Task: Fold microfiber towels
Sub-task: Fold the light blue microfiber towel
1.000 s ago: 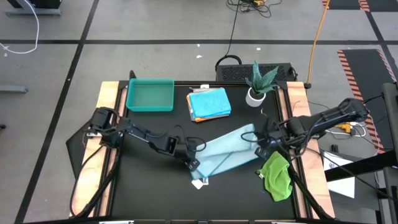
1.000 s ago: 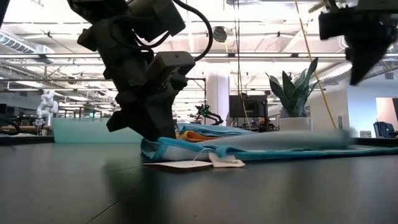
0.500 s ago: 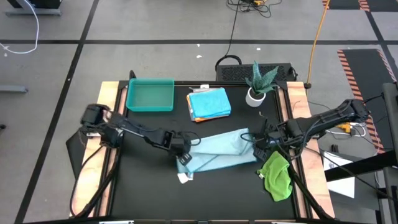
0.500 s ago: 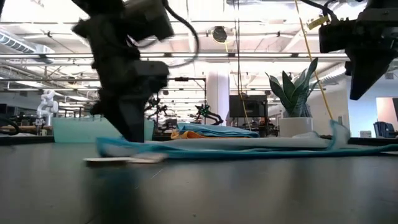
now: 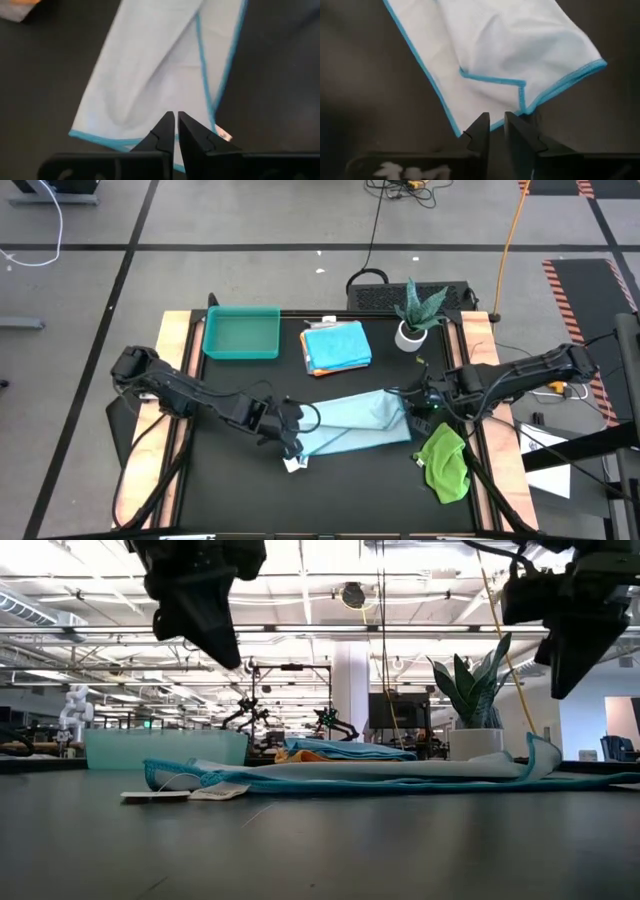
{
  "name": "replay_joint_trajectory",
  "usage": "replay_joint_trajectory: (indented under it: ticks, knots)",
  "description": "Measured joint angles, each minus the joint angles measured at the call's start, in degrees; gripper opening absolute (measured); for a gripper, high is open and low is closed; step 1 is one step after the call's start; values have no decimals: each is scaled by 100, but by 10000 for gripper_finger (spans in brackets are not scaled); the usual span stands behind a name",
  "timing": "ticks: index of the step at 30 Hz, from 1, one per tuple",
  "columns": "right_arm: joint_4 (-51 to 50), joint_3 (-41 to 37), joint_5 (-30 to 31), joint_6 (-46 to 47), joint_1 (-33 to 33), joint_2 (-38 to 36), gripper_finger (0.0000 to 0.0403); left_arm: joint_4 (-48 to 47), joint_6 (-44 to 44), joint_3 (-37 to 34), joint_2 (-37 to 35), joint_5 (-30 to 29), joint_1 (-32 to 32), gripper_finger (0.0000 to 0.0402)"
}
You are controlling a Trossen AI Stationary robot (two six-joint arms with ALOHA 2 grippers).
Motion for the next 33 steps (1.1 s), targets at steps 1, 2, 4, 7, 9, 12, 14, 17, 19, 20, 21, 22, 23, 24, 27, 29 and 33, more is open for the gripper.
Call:
replay_joint_trajectory:
  ticks: [1, 2, 4, 7, 9, 12, 14, 17, 19, 20, 21, 22, 23, 24, 27, 29, 33]
  knots:
    - [10, 0, -37, -151, -38, 40, 57, -45, -84, 0, 2, -6, -4, 27]
    - [19, 0, -51, -312, -72, 83, 63, -58, -141, 0, -8, -21, -2, 27]
    - [15, 0, -52, -644, -145, 201, 77, -5, -185, 4, -15, -24, -9, 26]
    - [-39, 0, -59, -1108, -262, 429, 98, -2, -192, 4, -13, -29, 18, 19]
    - [-53, 0, -72, -1336, -339, 634, 113, 2, -194, 7, -15, -55, 30, 14]
    - [-41, 0, -75, -1629, -460, 945, 132, 11, -233, 8, -15, -63, 20, 8]
    - [30, 0, -80, -1753, -547, 1125, 142, 11, -246, 9, -15, -63, 17, 6]
    - [125, 0, -281, -1786, -672, 1344, 150, 12, -259, 9, -17, -66, 24, 10]
    - [215, 0, -522, -1815, -727, 1437, 152, 11, -291, 9, -17, -67, 27, 16]
    - [259, 0, -607, -1839, -748, 1479, 153, 11, -292, 9, -17, -66, 23, 20]
    - [313, 0, -683, -1886, -766, 1516, 153, 13, -292, 9, -17, -66, 22, 23]
    - [380, 0, -710, -1920, -780, 1548, 153, 13, -294, 9, -17, -66, 22, 26]
    - [450, 0, -747, -1938, -787, 1574, 153, 11, -292, 9, -17, -68, 22, 29]
    - [529, 0, -823, -1947, -797, 1595, 153, 13, -292, 9, -17, -74, 24, 31]
    - [823, 0, -862, -2045, -792, 1637, 153, 11, -288, 9, -17, -109, 28, 32]
    - [968, 0, -856, -2053, -790, 1641, 153, 13, -287, 10, -20, -111, 28, 31]
    - [973, 0, -834, -2182, -795, 1641, 153, 13, -283, 11, -20, -111, 28, 33]
